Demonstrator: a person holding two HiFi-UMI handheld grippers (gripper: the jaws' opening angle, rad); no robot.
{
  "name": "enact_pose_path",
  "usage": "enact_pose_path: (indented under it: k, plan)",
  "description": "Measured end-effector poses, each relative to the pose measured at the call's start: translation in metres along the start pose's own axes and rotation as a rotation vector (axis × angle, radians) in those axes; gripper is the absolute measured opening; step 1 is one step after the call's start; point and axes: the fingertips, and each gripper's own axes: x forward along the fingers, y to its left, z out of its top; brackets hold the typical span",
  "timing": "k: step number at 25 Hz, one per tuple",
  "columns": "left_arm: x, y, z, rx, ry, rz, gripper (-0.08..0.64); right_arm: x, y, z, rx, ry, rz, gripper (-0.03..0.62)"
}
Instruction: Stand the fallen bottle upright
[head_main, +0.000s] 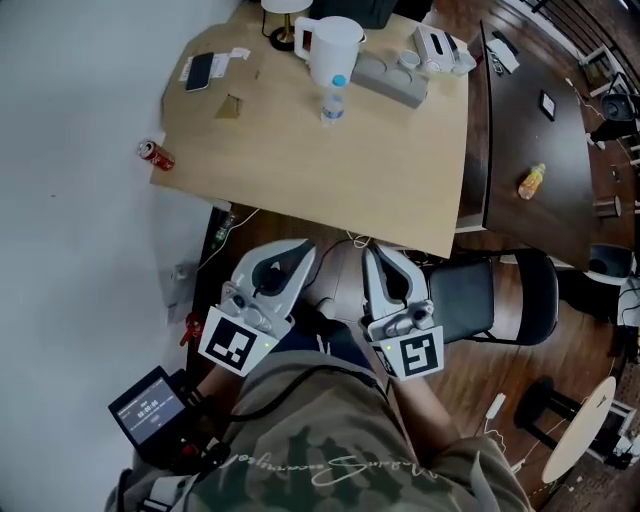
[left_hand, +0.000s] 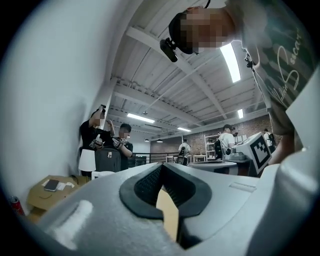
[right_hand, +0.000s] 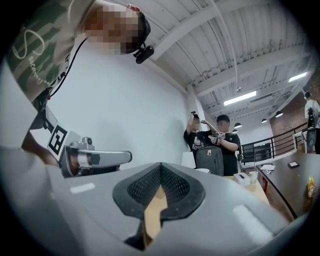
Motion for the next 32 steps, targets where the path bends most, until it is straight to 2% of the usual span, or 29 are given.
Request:
enact_pose_path:
  k: [4,10,17,22,26,32]
  plan:
    - [-0.014,-0.022,0.006,0.018,-0.017,-0.004,0.000,-0.021,0.017,-0.003,-0.012,0.000,0.007,0.003]
    - [-0.033,-0.032,0.016,0.026,-0.013,-0.011,0.000,-0.021,0.040,0.012,-0.028,-0.029,0.012,0.003]
    - [-0.059,-0.013,0.027,0.025,-0.044,0.013,0.000,-0.009,0.063,0.017,-0.046,-0.028,0.001,0.003]
    - [-0.062,-0.001,0.030,0.053,-0.047,0.022,0.000,-0.005,0.073,0.031,-0.054,-0.041,0.022,0.003]
    - [-0.061,0.008,0.033,0.029,-0.048,0.007,0.000,0.002,0.080,0.035,-0.049,-0.043,0.020,0.003]
    - [-0.068,0.019,0.043,0.031,-0.078,0.020,0.000,0.014,0.090,0.033,-0.076,-0.024,0.030,0.003]
